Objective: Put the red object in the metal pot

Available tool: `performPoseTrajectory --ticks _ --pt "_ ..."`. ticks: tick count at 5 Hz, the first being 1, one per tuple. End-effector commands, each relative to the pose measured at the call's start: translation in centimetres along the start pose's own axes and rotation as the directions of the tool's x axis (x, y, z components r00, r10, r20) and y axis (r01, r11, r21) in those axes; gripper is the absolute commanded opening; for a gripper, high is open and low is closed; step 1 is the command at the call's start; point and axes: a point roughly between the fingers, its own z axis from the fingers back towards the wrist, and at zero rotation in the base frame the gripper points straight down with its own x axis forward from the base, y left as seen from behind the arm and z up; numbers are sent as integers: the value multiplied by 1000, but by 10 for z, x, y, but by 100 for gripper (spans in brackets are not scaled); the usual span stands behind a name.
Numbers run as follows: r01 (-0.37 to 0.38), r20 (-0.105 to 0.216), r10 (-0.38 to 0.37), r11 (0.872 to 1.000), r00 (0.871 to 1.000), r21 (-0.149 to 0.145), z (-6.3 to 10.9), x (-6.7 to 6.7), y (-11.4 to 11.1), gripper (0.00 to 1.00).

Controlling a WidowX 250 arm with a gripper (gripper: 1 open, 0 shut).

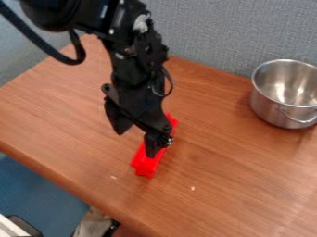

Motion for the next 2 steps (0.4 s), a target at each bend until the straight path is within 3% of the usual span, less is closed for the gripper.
performPoseTrajectory --ticks 1,2 --pt "-45 28 46 999 999 -4 8 -2 7 100" --pt "-83 22 83 997 996 -7 5 -1 9 100"
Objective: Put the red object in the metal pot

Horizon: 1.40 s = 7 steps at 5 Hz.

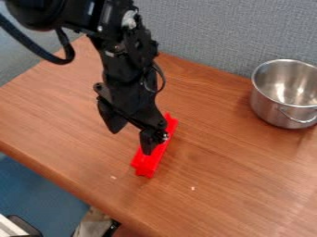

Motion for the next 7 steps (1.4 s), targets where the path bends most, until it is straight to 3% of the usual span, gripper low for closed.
performPoseTrajectory --ticks 1,2,4,6,7 --pt "-119 12 119 993 993 17 -15 8 -11 100" --pt "-201 20 201 979 979 39 -29 15 -26 100" --pt "-79 -42 79 997 996 5 -29 22 9 100" --pt "-144 -31 149 983 988 114 -3 22 9 100" --pt "-173 -20 179 972 984 158 1 22 8 100"
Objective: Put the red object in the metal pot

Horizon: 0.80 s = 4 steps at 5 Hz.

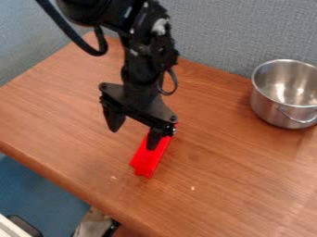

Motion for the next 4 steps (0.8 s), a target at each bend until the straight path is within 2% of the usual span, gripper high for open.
performPoseTrajectory --ticks 1,2,3,4 --pt "-77 41 77 997 996 -10 7 14 -11 100" --pt "-132 20 133 991 991 -29 -2 16 -22 100" --pt "-53 20 55 996 998 -71 -14 2 -18 100" --pt "14 44 -9 995 999 -96 -14 -9 -17 100"
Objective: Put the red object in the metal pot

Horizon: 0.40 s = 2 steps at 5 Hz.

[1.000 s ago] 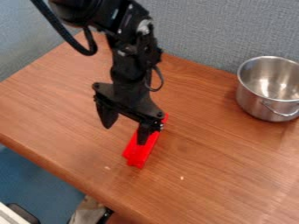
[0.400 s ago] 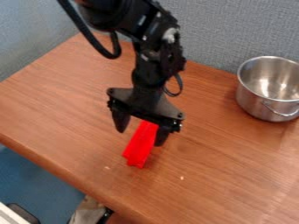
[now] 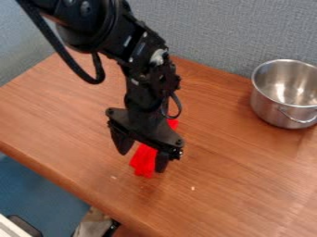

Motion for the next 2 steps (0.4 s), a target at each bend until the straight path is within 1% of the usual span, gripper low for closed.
performPoseTrajectory --ticks 1,2 --pt "21 38 -22 1000 999 20 2 -2 -2 0" --pt "58 76 -60 998 995 28 17 -7 -7 0"
